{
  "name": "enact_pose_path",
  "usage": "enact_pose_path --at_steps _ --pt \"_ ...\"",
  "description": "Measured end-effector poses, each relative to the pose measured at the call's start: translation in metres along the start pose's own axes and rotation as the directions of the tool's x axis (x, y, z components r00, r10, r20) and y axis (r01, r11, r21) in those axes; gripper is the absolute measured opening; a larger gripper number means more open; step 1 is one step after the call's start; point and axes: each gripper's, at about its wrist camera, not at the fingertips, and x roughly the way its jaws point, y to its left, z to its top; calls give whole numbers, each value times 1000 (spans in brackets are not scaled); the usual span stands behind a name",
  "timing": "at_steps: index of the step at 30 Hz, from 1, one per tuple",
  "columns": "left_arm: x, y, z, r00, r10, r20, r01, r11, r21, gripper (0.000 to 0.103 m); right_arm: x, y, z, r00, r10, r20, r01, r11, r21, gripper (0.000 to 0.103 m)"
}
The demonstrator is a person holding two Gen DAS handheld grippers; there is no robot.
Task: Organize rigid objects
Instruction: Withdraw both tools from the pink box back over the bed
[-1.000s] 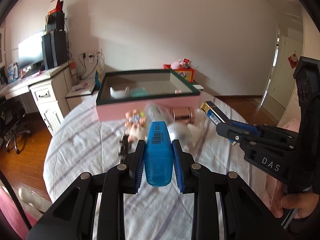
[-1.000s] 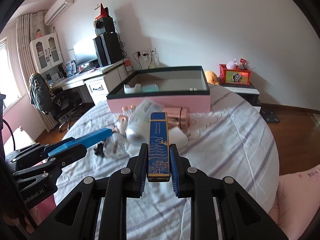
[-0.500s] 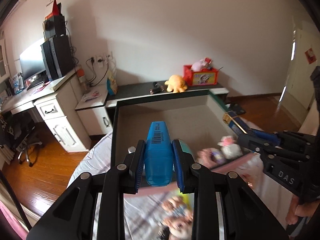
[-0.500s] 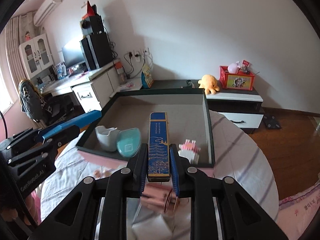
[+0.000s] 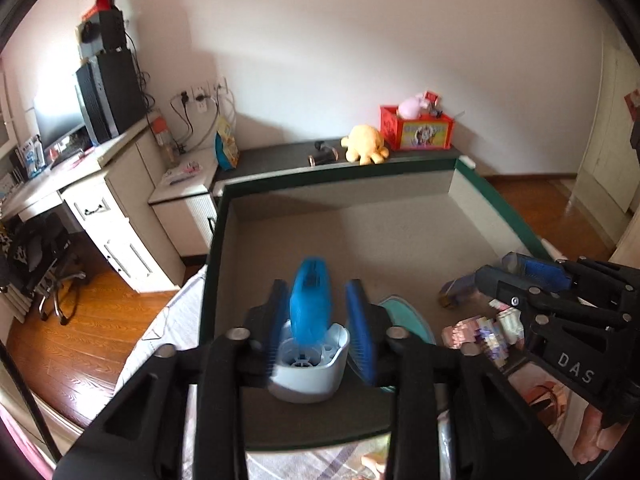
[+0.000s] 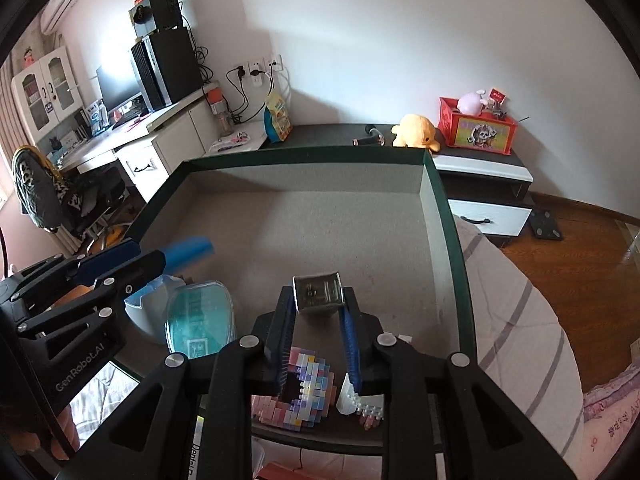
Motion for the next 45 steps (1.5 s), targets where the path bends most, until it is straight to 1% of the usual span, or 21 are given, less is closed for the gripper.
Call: enact_pose_path --at_steps 1,2,3,4,6,8,9,10,12,14,15,20,23,24,26,28,30,32,35,40,45 --pt "-9 0 -2 1000 4 23 -4 1000 -2 61 -6 0 -1 1000 6 15 -6 1000 4 34" --pt "-20 1 -5 999 14 51 -14 1000 -7 69 -12 3 -2 1000 6 31 -6 1000 0 37" --pt "-29 1 -7 997 32 73 -31 999 -13 79 -19 6 -2 999 -1 52 1 1000 -6 46" --pt "-45 1 -11 992 52 111 -51 999 -17 82 -27 9 -3 997 -10 72 10 1000 -10 59" --pt "-70 1 -19 983 79 166 -75 997 -29 87 -49 15 -10 992 -18 125 21 1000 -20 72" --pt "-95 5 -29 975 93 200 -84 995 -51 92 -73 24 -18 985 -21 172 28 999 -40 75" --pt "-106 7 -32 973 97 211 -87 994 -59 96 -84 28 -23 982 -21 190 30 998 -46 79" --pt "-121 8 -40 966 108 233 -94 993 -72 99 -97 31 -30 978 -22 209 33 998 -48 81" --pt "-145 9 -50 958 120 261 -104 992 -75 101 -117 38 -40 971 -19 240 33 998 -55 81" --pt "-170 7 -66 948 148 283 -130 988 -79 102 -139 45 -54 962 -32 272 51 997 -64 82" --pt "-182 7 -74 944 148 294 -129 988 -83 103 -148 48 -61 958 -37 283 59 996 -71 83" --pt "-232 7 -113 940 135 313 -103 988 -114 103 -192 61 -104 947 -47 319 71 995 -63 84" --pt "-252 1 -132 935 150 320 -119 986 -114 103 -214 69 -129 934 -87 346 114 992 -59 86" --pt "-259 -1 -138 935 142 324 -112 988 -107 103 -222 71 -137 930 -92 356 121 991 -59 86" --pt "-272 -8 -150 937 127 327 -99 990 -102 103 -234 76 -151 926 -91 366 119 991 -55 86" --pt "-286 -10 -159 932 117 343 -85 991 -106 103 -244 79 -162 924 -88 372 113 993 -46 86" --pt "-294 -10 -163 931 107 349 -75 992 -102 103 -252 79 -172 924 -89 372 110 993 -35 86" --pt "-302 -10 -166 925 115 363 -83 991 -102 103 -258 79 -179 922 -90 375 108 994 -27 86" --pt "-309 -10 -167 922 117 370 -84 991 -106 103 -267 79 -185 918 -103 384 119 993 -19 86" --pt "-311 -10 -168 921 127 369 -89 989 -118 103 -280 78 -193 907 -117 405 131 991 -7 86" --pt "-306 -12 -168 922 128 367 -89 989 -122 103 -289 76 -197 888 -124 444 138 990 0 86"
